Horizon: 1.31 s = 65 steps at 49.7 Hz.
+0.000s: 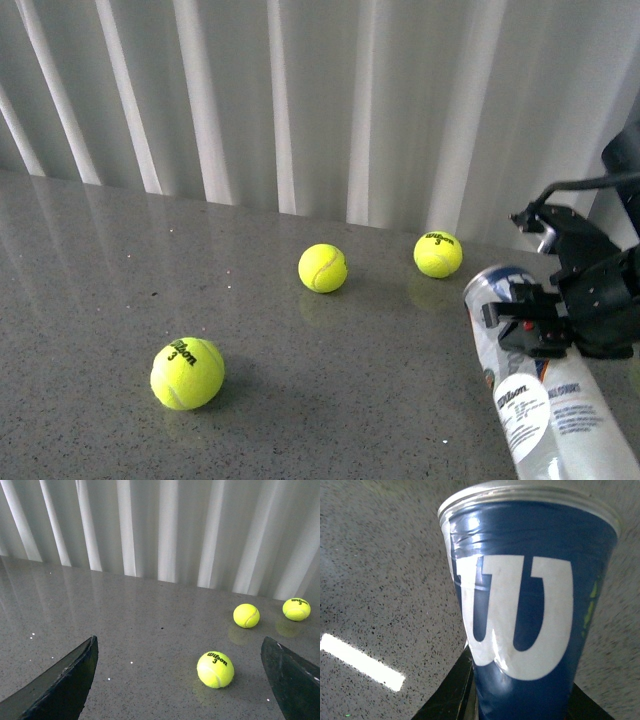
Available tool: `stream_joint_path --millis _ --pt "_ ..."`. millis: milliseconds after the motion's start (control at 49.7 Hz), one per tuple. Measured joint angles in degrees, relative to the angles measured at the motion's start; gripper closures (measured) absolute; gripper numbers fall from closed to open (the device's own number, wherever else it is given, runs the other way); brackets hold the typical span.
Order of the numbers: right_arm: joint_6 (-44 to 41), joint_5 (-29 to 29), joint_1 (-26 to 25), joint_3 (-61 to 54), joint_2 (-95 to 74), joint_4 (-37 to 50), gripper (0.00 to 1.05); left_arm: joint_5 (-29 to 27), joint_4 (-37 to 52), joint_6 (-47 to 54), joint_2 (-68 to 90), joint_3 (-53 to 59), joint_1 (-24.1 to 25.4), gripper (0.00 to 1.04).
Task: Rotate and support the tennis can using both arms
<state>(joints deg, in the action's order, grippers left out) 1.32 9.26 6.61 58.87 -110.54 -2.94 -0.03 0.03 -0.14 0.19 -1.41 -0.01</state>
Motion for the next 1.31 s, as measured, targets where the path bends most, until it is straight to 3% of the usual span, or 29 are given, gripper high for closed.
stream_joint_path --millis 161,262,362,483,725,1107,1309 --pt "-18.75 1.42 -0.02 -1.33 8.11 -0.09 0.88 -0.02 0.00 0.00 0.00 0.00 0.00 0.07" --pt "-32.89 7.65 -1.20 -4.50 11.39 -0.46 0.91 0.00 0.00 0.00 0.00 0.00 0.00 0.07" --pt "-44.30 11.23 -2.27 -5.55 12.76 -6.08 0.92 -0.02 0.00 0.00 0.00 0.00 0.00 0.07" --pt "-55.30 11.41 -2.91 -6.14 12.87 -9.16 0.93 -0.02 0.00 0.00 0.00 0.00 0.00 0.07" --pt "-72.39 7.54 -3.15 -6.38 8.15 -4.48 0.93 -0.02 0.00 0.00 0.00 0.00 0.00 0.07" --pt "-75.17 9.14 2.91 -4.07 -0.26 2.67 0.93 0.00 0.00 0.00 0.00 0.00 0.00 0.07" --pt "-75.47 8.94 3.56 -4.24 -2.67 3.45 0.93 -0.02 0.00 0.00 0.00 0.00 0.00 0.07"
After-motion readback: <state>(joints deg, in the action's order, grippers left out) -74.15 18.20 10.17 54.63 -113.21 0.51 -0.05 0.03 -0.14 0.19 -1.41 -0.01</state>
